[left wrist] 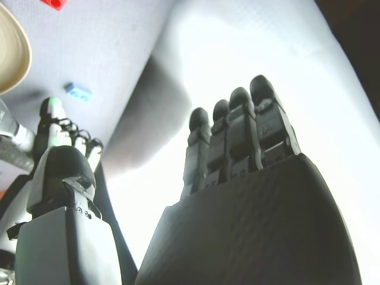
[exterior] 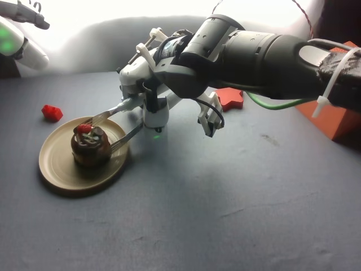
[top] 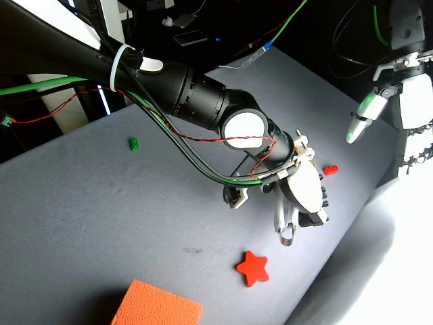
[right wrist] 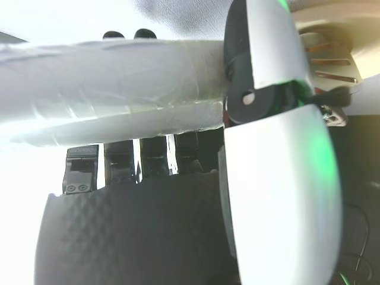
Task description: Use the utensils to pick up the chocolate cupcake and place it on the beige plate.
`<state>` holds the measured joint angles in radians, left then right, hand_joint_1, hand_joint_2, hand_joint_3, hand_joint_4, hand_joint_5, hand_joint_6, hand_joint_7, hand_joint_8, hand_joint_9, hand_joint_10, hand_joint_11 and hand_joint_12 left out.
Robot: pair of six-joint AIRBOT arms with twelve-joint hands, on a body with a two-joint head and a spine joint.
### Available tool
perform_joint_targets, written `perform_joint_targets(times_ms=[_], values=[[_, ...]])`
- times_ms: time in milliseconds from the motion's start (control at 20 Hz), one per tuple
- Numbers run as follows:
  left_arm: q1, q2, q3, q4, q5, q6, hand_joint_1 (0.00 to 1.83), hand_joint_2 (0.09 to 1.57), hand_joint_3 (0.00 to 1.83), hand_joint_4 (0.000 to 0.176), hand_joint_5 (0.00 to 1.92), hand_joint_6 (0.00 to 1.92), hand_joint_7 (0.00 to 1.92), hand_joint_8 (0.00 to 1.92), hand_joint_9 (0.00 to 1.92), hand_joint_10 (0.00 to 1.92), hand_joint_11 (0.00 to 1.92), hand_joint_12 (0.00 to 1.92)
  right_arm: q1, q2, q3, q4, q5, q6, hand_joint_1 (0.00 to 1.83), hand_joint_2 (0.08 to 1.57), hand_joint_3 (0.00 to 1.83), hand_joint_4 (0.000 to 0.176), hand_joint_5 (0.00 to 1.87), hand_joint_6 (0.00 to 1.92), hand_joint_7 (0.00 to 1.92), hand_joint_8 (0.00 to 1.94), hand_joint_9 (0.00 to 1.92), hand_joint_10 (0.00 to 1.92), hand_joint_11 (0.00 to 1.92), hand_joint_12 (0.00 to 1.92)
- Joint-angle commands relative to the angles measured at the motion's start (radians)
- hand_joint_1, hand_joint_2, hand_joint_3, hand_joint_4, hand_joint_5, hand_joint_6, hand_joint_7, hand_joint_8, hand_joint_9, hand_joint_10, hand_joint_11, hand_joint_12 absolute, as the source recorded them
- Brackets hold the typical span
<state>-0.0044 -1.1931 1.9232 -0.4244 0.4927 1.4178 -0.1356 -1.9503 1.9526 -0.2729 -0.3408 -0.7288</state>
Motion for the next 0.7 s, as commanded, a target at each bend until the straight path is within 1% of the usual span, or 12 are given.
perform_joint_targets(times_ms=[0,350,400,450,500,550,650], values=[[-0.003,0.013,0.005,-0.013,-0.085,0.005,0.53,1.03,0.0,0.0,0.17,0.0,0.05,0.0,0.08,0.0,0.0,0.11,0.008,0.007,0.001,-0.009,0.101,-0.006,0.95,1.05,0.0,0.0,0.62,0.01,0.7,0.02,0.45,0.71,0.14,1.38],[-0.003,0.014,0.005,-0.013,-0.085,0.005,0.51,1.03,0.0,0.0,0.15,0.0,0.06,0.0,0.07,0.0,0.0,0.11,0.01,0.007,0.001,-0.009,0.1,-0.017,0.99,1.02,0.0,0.0,0.64,0.01,0.72,0.02,0.49,0.65,0.17,1.33],[-0.003,0.014,0.005,-0.013,-0.085,0.005,0.52,1.03,0.0,0.0,0.17,0.0,0.09,0.0,0.09,0.0,0.0,0.18,0.01,0.007,0.001,-0.009,0.099,-0.02,0.92,1.05,0.01,0.0,0.6,0.0,0.69,0.0,0.47,0.64,0.13,1.37],[-0.003,0.014,0.004,-0.013,-0.085,0.005,0.53,1.03,0.0,0.0,0.18,0.0,0.09,0.0,0.09,0.0,0.0,0.17,0.011,0.007,0.001,-0.009,0.098,-0.022,0.93,1.05,0.0,0.0,0.6,0.0,0.69,0.0,0.47,0.64,0.14,1.38],[-0.003,0.014,0.004,-0.013,-0.085,0.006,0.52,1.03,0.0,0.0,0.17,0.0,0.08,0.0,0.08,0.0,0.0,0.13,0.012,0.008,0.001,-0.009,0.096,-0.022,0.94,1.05,0.0,0.0,0.6,0.0,0.68,0.0,0.46,0.64,0.12,1.38],[-0.002,0.014,0.004,-0.012,-0.087,0.008,0.55,1.02,0.0,0.0,0.19,0.0,0.1,0.0,0.09,0.0,0.0,0.18,0.014,0.008,0.001,-0.009,0.095,-0.022,0.96,1.04,0.0,0.0,0.6,0.0,0.69,0.0,0.47,0.64,0.13,1.38],[-0.001,0.015,0.004,-0.012,-0.089,0.009,0.54,1.02,0.0,0.0,0.19,0.0,0.09,0.0,0.09,0.0,0.0,0.17,0.016,0.01,0.001,-0.009,0.095,-0.022,0.93,1.05,0.0,0.0,0.59,0.0,0.69,0.0,0.46,0.64,0.11,1.37]])
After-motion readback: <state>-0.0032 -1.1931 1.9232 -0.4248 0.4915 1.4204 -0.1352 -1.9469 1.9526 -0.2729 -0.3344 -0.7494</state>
